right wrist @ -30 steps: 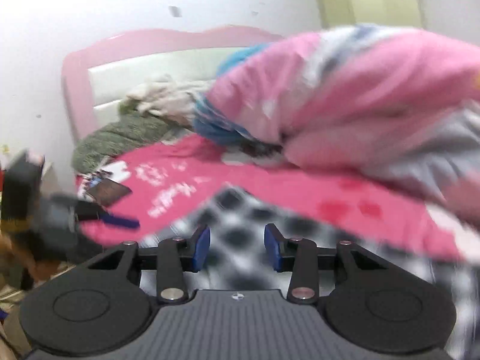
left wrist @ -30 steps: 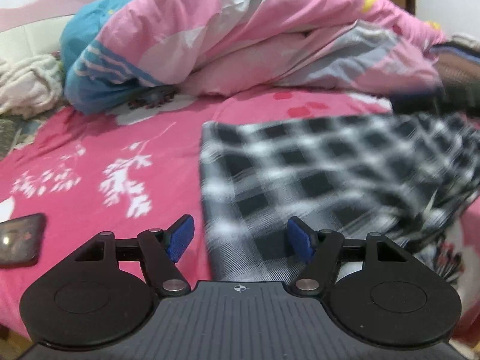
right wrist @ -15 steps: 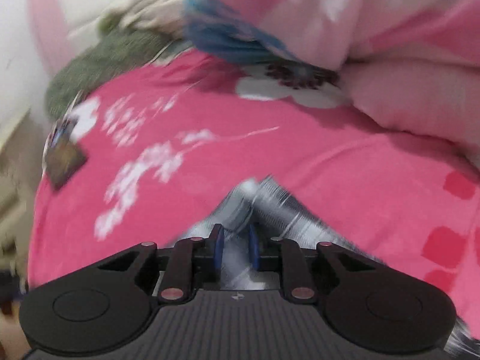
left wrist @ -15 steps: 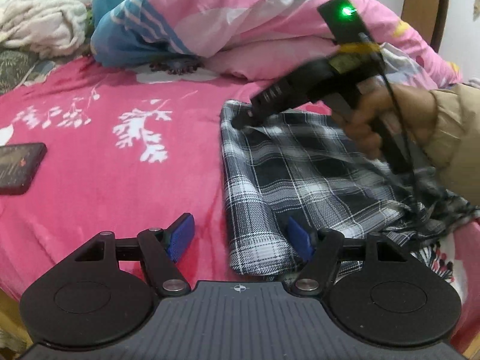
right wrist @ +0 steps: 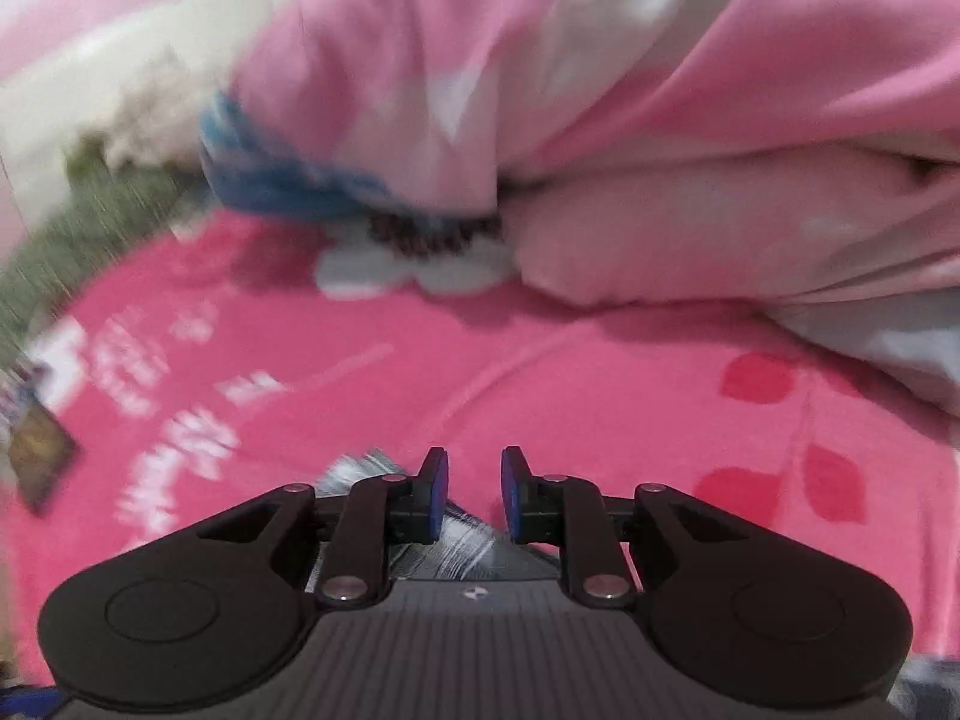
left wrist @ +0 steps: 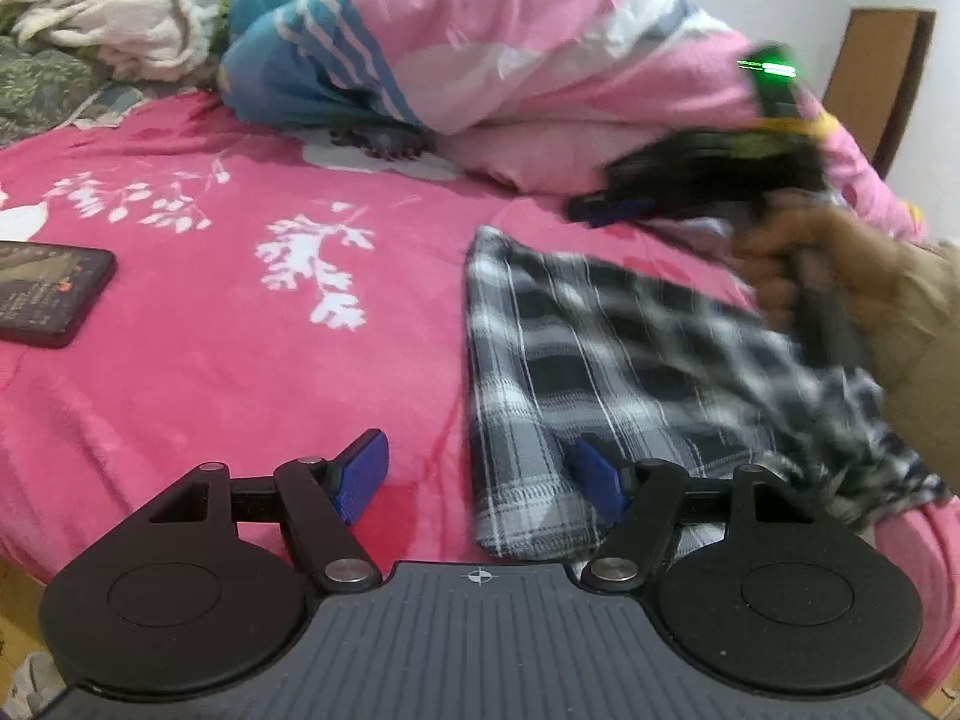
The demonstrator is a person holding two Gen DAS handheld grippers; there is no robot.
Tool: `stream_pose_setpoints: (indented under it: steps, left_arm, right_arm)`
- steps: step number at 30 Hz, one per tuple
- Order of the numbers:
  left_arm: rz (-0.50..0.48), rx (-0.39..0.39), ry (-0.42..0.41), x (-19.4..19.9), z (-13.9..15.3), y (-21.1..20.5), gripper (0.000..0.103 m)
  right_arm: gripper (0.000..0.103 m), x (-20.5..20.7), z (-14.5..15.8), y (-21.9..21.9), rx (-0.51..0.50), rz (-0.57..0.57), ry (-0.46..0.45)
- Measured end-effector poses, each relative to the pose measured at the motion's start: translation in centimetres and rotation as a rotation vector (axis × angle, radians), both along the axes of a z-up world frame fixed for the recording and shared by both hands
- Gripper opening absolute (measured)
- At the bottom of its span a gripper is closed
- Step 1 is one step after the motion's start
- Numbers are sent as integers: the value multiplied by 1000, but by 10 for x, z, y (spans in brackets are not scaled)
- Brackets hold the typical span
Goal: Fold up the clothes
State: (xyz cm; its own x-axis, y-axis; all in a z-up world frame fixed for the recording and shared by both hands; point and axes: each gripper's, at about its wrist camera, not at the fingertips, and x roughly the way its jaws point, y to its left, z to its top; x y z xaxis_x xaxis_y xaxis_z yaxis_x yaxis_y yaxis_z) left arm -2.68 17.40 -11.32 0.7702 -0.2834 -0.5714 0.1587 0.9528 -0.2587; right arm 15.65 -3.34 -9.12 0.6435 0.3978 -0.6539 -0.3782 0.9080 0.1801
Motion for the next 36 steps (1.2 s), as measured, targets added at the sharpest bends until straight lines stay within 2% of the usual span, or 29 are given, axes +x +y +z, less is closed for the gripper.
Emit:
stream_pose_setpoints:
  steps: [4,6,12,14,18,21,25,30,33,36]
  left_arm:
    - [4,-7,-19,-2,9,-2,69]
    - [-2,0,-26,-4,13,-7,69]
    - [-20,32,-23,-7,25,-27,69]
    - [-22,51,-26,-8,28,-35,70]
    - [-20,75,-23,-10,33,-51,70]
    - [-28,99,-23,-10,37,-63,70]
    - [-64,111,-30,-2,45,-84,70]
    - [-141,108,-28,16,47,-124,70]
    - [-199,109,-9,25,42,-152,70]
    - [-256,132,10,30,33,-176,70]
  right_arm:
    - [20,-53,29,-42,73,5,-28]
    - [20,-85,33,-63,87,-2,-38]
    - [21,-160,9,-94,40,-47,-66]
    - [20,-171,-6,-95,6,-48,-75]
    - [21,-181,-41,-85,-140,-20,-98]
    - [21,-188,-40,-90,-123,-23,-124]
    - [21,-201,-20,-108,-67,-51,-192]
    - [21,-220,-2,-139,-68,-124,-258]
    - [21,-227,-4,-156,-95,-167,-271]
    - [21,-226,-18,-171,-123,-213,-243]
